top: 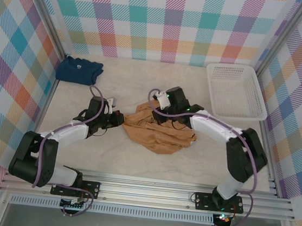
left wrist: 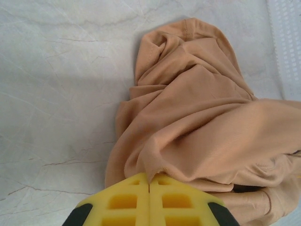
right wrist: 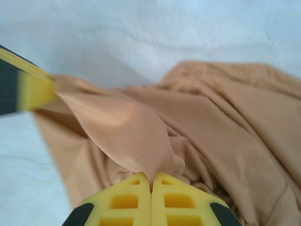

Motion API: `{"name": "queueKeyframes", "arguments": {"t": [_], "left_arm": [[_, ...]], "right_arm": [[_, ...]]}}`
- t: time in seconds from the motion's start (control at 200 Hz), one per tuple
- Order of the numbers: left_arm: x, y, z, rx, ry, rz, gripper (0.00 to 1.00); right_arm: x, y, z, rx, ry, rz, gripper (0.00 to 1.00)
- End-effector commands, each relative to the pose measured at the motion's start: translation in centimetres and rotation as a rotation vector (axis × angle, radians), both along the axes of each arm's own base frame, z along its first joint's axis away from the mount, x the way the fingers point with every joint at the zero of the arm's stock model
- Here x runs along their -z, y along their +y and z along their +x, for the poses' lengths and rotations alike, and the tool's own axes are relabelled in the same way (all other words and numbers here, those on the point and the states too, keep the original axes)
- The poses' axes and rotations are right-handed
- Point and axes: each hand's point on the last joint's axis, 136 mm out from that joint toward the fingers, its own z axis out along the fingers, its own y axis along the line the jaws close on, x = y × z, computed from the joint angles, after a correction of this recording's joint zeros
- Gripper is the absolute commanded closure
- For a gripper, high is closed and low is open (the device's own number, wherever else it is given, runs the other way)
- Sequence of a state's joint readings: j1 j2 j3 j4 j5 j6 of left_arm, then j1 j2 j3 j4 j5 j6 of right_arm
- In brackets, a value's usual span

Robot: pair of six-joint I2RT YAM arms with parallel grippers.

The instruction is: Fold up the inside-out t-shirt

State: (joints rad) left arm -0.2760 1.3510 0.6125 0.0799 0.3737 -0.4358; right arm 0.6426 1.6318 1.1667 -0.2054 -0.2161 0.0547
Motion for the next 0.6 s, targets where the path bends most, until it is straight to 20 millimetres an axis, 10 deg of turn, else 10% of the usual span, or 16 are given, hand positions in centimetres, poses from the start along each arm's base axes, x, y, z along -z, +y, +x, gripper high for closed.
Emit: {"name": "queueKeyframes", "arguments": {"t": [0.0,0.28,0.595], "left_arm": [[-3.4,-1.2,1.3,0.029,-0.109,-0.019,1.00],[-6.2,-0.6,4.4,-0.068,-0.154,0.039,0.94],[-9.5,-0.2,0.4,-0.045,-0.264,0.110,0.44]], "right_arm": [[-11.2,0.2,-1.9,-0.050,-0.057,0.275,1.00],[-17.4,0.2,-4.6,-0.104,0.024,0.489,1.00],[-13.6,0.6,-1.5,0.030,0.219,0.505,1.00]]}}
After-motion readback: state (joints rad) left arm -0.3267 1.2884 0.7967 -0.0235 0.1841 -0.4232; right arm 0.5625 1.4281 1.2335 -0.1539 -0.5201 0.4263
